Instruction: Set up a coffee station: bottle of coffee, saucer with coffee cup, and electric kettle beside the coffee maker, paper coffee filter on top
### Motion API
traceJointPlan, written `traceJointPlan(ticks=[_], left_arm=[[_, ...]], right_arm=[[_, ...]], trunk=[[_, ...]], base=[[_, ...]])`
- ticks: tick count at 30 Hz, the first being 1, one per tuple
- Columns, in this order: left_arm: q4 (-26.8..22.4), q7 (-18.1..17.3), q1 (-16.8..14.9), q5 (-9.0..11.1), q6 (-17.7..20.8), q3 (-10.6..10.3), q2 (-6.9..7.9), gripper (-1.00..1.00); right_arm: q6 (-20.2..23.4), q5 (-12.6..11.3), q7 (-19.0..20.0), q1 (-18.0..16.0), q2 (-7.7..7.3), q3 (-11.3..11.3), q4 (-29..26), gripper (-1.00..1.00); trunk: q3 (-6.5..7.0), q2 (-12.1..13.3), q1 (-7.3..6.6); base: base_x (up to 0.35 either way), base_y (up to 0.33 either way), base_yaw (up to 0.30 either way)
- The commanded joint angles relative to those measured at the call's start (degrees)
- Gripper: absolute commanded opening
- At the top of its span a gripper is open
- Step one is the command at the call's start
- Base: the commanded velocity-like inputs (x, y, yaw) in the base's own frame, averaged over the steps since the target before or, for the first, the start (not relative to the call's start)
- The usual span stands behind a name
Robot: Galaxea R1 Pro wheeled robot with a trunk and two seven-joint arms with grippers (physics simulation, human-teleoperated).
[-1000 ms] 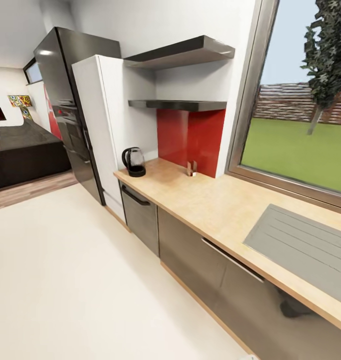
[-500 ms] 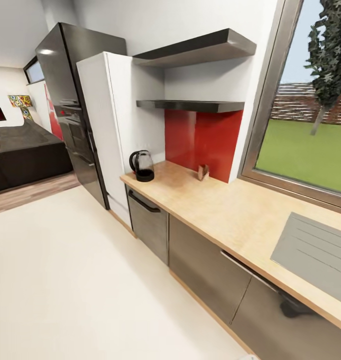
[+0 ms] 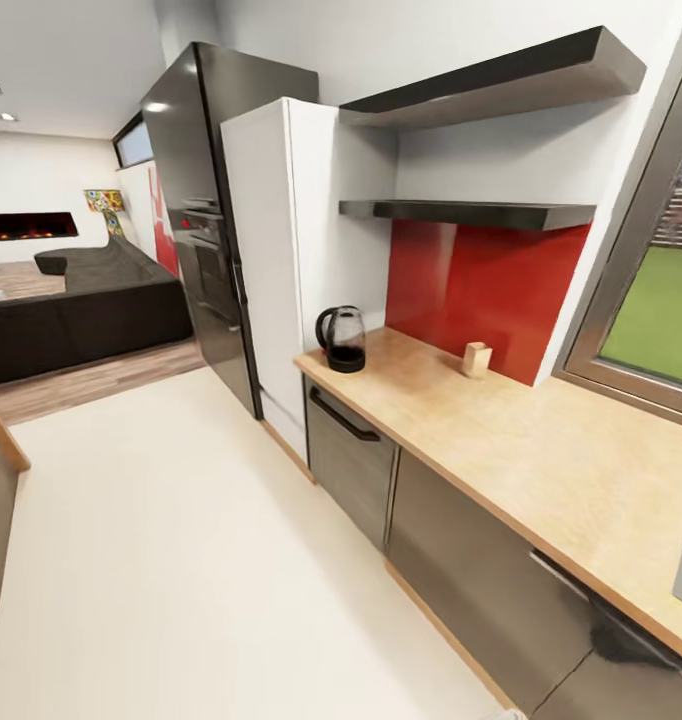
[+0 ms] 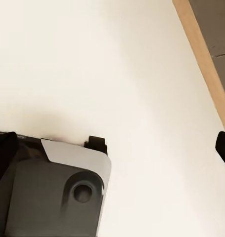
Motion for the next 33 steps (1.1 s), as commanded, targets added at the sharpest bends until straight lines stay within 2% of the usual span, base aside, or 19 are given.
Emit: traceJointPlan(ticks=[1,3,7,10,20,33], left_arm=[[0.08,-0.15,-0.07,0.60,-0.19,-0.38,0.02,1.00],[0.14,0.05,-0.07,0.58,-0.19,-0.37,0.02,1.00],[0.16,0.14,-0.07,0.52,-0.19,-0.36,-0.05,1.00],[0.16,0.15,-0.07,0.51,-0.19,-0.36,-0.06,1.00],[0.16,0.16,-0.07,0.51,-0.19,-0.36,-0.07,1.00],[0.16,0.16,-0.07,0.42,-0.27,-0.45,-0.15,1.00]], right_arm=[[0.08,-0.62,0.13,0.03,-0.09,0.48,-0.10,1.00],[-3.20,-2.00,0.16,0.97,-0.24,0.42,-0.12,1.00],[-8.71,-7.14,0.08,1.70,-0.45,0.46,-0.02,1.00],[-9.49,-8.18,0.01,1.79,-0.53,0.46,-0.01,1.00],[-9.65,-8.37,0.07,1.81,-0.46,0.54,-0.01,1.00],[-9.62,-8.02,0.34,1.81,-0.58,0.70,0.06,1.00]], trunk=[[-0.14,-0.11,0.06],[-0.20,-0.11,0.06],[-0.35,-0.11,0.06],[-0.46,-0.11,0.06],[-0.85,-0.11,0.06],[-0.90,-0.11,0.06]], base=[[0.278,0.235,0.265],[0.279,0.233,0.265],[0.282,0.227,0.265],[0.286,0.215,0.265],[0.294,0.193,0.258],[0.332,0.030,0.022]])
